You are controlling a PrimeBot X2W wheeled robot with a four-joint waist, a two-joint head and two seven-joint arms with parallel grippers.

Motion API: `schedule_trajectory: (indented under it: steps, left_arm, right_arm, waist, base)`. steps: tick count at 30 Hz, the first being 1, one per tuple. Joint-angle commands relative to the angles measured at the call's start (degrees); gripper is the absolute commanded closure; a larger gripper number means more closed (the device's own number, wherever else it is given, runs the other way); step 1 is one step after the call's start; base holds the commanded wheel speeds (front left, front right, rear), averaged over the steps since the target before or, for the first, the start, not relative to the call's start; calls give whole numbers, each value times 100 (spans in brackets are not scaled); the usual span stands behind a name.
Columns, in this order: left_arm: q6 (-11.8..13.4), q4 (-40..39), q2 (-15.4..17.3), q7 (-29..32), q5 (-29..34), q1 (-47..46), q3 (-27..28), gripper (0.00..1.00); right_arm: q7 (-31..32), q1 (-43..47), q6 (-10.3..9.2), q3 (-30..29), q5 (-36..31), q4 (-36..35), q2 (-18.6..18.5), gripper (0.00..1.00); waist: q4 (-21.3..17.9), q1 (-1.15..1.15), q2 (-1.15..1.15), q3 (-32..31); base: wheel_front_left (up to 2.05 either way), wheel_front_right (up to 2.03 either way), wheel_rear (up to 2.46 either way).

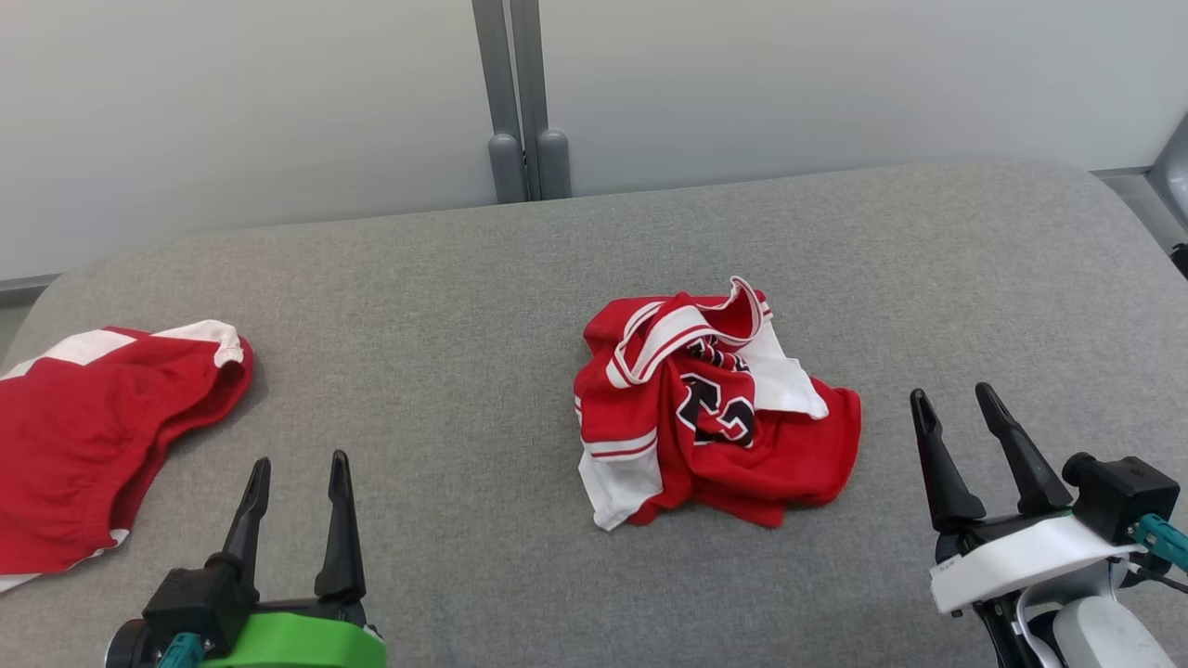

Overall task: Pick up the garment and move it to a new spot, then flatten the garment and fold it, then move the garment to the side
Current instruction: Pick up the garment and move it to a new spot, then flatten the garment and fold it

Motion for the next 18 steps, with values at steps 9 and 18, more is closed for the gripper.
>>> schedule_trajectory:
  steps: [9,18]
  left_arm:
    - [-338,151,-261,-18,325,30,256,0]
    - [-530,252,-426,-19,489,-23,400,0]
  right_arm:
    - [-14,-35,2,-9,-34,65,23,0]
    - [-14,-85,2,46,1,76,40,0]
  waist:
    - [2,0,0,2]
    - [-50,0,0,16]
  base:
    - [0,0,0]
    - [0,0,0]
